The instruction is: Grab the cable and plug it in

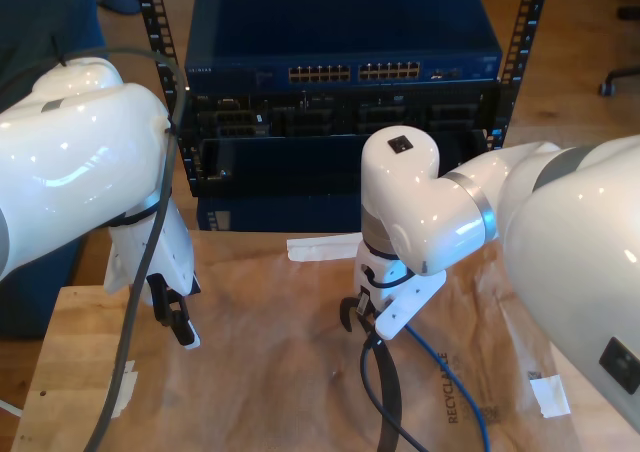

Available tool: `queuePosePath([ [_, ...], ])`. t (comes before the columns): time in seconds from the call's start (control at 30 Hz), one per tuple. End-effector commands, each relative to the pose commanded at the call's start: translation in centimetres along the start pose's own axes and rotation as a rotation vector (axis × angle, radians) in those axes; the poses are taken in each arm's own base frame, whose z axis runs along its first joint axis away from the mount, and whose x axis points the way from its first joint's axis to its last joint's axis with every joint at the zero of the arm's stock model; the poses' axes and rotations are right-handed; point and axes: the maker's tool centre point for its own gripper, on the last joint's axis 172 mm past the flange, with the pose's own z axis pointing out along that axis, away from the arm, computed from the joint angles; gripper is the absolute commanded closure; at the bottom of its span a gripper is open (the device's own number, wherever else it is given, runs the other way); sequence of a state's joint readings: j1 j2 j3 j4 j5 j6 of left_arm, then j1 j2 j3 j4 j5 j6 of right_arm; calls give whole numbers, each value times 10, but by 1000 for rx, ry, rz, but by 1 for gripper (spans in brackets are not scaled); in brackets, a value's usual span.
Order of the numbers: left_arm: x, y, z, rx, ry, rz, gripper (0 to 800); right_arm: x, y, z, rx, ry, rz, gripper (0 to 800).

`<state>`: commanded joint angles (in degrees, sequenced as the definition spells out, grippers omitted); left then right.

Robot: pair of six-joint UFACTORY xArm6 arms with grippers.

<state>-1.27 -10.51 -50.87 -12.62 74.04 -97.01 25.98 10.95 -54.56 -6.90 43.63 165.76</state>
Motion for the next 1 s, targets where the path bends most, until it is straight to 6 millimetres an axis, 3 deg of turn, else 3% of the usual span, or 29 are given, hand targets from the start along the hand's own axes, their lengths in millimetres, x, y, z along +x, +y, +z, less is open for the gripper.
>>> queuePosePath([
  [0.07,0,0,0,2,-1,-2,0,0,-3,-1,10,0,-8,762],
  [0.2,-1,0,-1,2,-2,-1,0,-4,-8,-13,20,-21,-11,797],
  [0.33,-2,-1,-5,2,-5,0,0,-1,-17,-52,33,-48,-108,797],
  [0.43,-17,-3,-14,5,-59,-8,0,9,-23,-86,44,-68,-186,797],
  [0.5,-31,-10,-18,31,-110,-10,0,15,-14,-106,16,-94,-243,797],
  [0.63,-49,-13,-29,35,-177,-7,0,46,28,-126,-205,-111,-361,791],
  [0.77,-70,-14,-46,25,-250,9,0,81,41,-157,-372,-178,-438,790],
  [0.87,-109,-38,-70,91,-390,69,0,92,46,-183,-422,-249,-471,784],
  [1.0,-146,-66,-103,162,-553,155,0,94,73,-205,-548,-351,-540,784],
])
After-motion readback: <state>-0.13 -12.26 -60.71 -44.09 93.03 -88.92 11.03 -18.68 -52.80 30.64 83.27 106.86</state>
